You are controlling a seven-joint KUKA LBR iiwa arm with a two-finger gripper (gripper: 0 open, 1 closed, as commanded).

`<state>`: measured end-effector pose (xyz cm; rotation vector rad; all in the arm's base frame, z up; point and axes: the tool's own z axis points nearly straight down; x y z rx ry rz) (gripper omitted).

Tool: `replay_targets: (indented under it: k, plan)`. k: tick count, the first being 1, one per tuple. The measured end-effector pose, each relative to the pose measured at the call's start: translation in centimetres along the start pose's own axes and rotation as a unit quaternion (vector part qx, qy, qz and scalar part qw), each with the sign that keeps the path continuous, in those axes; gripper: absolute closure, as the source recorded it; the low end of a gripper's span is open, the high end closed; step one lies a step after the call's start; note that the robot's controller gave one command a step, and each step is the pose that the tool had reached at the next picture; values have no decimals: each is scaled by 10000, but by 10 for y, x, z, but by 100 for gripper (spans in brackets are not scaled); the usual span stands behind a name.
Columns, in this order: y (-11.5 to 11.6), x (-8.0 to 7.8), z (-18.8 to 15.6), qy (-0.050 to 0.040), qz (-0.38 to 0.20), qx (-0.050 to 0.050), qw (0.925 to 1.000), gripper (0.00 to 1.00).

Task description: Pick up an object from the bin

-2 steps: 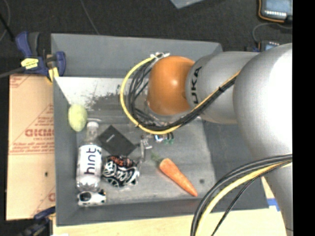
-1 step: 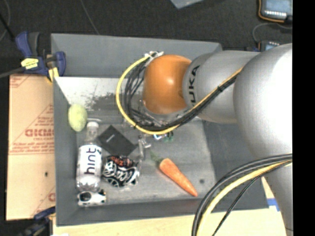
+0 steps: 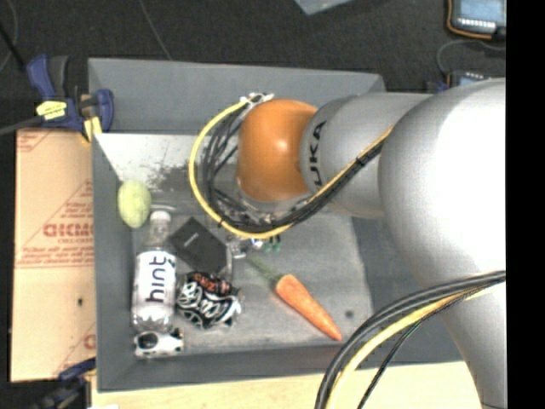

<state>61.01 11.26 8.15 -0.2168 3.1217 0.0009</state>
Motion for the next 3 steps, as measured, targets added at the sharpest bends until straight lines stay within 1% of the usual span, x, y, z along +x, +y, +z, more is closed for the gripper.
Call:
replay_targets:
  k: [1,2,3]
  plan:
    - [8,3,6,13,96,3,10000,0]
    - [14,1,5,-20,-1314,5,9913,0]
    - [24,-14,10,-15,-1916,-2,9815,100]
